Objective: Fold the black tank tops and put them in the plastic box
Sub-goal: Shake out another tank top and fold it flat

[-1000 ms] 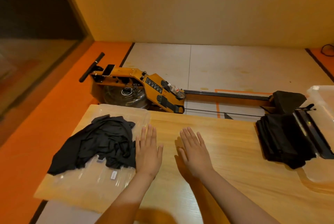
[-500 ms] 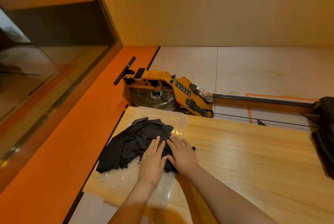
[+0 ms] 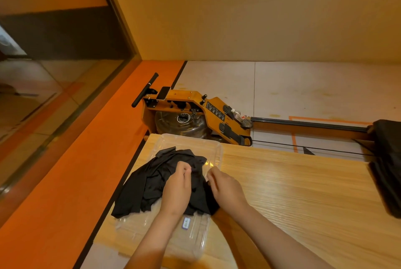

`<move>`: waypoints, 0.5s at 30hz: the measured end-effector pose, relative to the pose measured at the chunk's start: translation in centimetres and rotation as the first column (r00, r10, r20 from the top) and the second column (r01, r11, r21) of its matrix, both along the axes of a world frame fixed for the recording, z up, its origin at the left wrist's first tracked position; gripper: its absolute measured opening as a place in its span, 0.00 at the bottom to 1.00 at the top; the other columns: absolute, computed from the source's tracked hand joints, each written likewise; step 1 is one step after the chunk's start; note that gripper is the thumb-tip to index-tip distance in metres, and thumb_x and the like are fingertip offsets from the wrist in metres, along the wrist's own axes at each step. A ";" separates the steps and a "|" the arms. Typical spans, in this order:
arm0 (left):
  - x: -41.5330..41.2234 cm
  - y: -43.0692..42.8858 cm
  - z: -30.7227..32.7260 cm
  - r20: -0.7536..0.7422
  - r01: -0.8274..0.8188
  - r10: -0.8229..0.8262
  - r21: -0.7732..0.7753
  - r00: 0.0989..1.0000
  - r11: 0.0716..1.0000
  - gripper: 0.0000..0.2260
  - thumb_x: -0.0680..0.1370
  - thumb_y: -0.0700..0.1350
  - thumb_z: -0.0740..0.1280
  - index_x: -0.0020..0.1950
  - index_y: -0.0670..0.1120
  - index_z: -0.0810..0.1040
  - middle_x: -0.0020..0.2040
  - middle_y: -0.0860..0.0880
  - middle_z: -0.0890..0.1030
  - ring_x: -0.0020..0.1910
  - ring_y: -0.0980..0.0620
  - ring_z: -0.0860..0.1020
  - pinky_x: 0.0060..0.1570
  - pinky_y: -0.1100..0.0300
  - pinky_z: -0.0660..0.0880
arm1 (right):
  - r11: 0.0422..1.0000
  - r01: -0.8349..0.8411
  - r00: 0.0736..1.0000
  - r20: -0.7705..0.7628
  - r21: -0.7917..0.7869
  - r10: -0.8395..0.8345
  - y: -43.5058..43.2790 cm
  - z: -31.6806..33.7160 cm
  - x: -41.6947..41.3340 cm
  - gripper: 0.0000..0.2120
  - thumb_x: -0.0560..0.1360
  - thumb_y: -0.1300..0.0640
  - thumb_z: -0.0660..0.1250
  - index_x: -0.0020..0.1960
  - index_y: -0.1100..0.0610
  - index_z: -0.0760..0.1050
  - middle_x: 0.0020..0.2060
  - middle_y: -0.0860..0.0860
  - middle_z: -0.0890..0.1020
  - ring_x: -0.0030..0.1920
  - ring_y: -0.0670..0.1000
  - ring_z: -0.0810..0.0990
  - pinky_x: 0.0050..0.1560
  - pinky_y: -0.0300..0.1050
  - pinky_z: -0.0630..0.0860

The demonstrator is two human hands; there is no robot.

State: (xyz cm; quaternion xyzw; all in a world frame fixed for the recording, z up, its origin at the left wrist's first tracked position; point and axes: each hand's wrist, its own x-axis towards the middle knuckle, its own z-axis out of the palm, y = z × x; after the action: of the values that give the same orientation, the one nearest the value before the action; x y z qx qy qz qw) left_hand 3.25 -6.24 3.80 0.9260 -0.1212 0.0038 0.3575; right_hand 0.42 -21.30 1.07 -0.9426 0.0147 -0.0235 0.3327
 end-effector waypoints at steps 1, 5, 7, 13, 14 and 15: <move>-0.1 -0.4 0.7 -0.018 0.005 -0.006 -0.064 1.000 0.998 0.06 0.83 0.46 0.55 0.48 0.49 0.68 0.30 0.53 0.69 0.26 0.57 0.67 0.27 0.64 0.62 | 0.997 -0.001 1.000 0.001 0.081 0.001 -0.1 0.4 -0.3 0.09 0.81 0.49 0.56 0.57 0.50 0.69 0.45 0.46 0.79 0.43 0.46 0.78 0.44 0.45 0.77; -0.8 -2.7 3.0 -0.071 0.007 -0.025 -0.239 0.997 0.971 0.06 0.83 0.46 0.56 0.48 0.49 0.70 0.32 0.48 0.73 0.28 0.57 0.70 0.29 0.64 0.65 | 0.967 -0.065 0.998 0.019 0.247 0.062 -0.5 1.4 -1.5 0.17 0.78 0.42 0.59 0.64 0.46 0.68 0.55 0.40 0.77 0.54 0.40 0.75 0.53 0.41 0.76; -1.4 -4.3 4.0 -0.096 -0.007 -0.023 -0.301 0.995 0.954 0.06 0.83 0.46 0.58 0.47 0.50 0.72 0.36 0.46 0.76 0.32 0.54 0.73 0.33 0.61 0.68 | 0.953 -0.071 0.997 0.047 0.295 0.059 -1.4 2.0 -2.0 0.16 0.77 0.41 0.59 0.60 0.47 0.71 0.51 0.42 0.78 0.51 0.42 0.76 0.50 0.45 0.77; -4.1 -9.7 6.5 -0.158 0.004 -0.084 -0.451 0.984 0.893 0.05 0.81 0.43 0.62 0.47 0.49 0.76 0.41 0.50 0.79 0.40 0.59 0.78 0.40 0.66 0.75 | 0.913 0.012 0.998 0.058 0.407 -0.039 -7.1 4.4 -4.5 0.06 0.80 0.50 0.62 0.47 0.52 0.70 0.37 0.48 0.79 0.37 0.45 0.77 0.37 0.44 0.73; -4.6 -10.8 6.6 -0.165 0.011 -0.098 -0.460 0.981 0.888 0.05 0.81 0.43 0.62 0.47 0.49 0.77 0.42 0.51 0.80 0.42 0.58 0.79 0.42 0.65 0.76 | 0.911 0.031 0.997 0.054 0.411 -0.058 -8.5 4.6 -5.1 0.06 0.80 0.51 0.62 0.45 0.51 0.70 0.35 0.48 0.79 0.35 0.44 0.76 0.34 0.40 0.71; -5.0 -11.8 6.5 -0.166 0.025 -0.109 -0.441 0.980 0.897 0.05 0.81 0.43 0.63 0.47 0.50 0.77 0.44 0.53 0.80 0.44 0.60 0.79 0.45 0.65 0.76 | 0.907 0.060 0.995 0.049 0.417 -0.088 -9.9 4.7 -5.7 0.06 0.80 0.52 0.61 0.44 0.50 0.69 0.34 0.47 0.78 0.34 0.43 0.76 0.32 0.37 0.69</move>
State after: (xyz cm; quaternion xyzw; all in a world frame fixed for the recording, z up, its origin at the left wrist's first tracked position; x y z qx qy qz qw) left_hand -1.76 -17.99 10.31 0.8138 -0.1150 -0.0683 0.5656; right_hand -5.31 -31.25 5.80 -0.8478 0.0442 -0.0638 0.5246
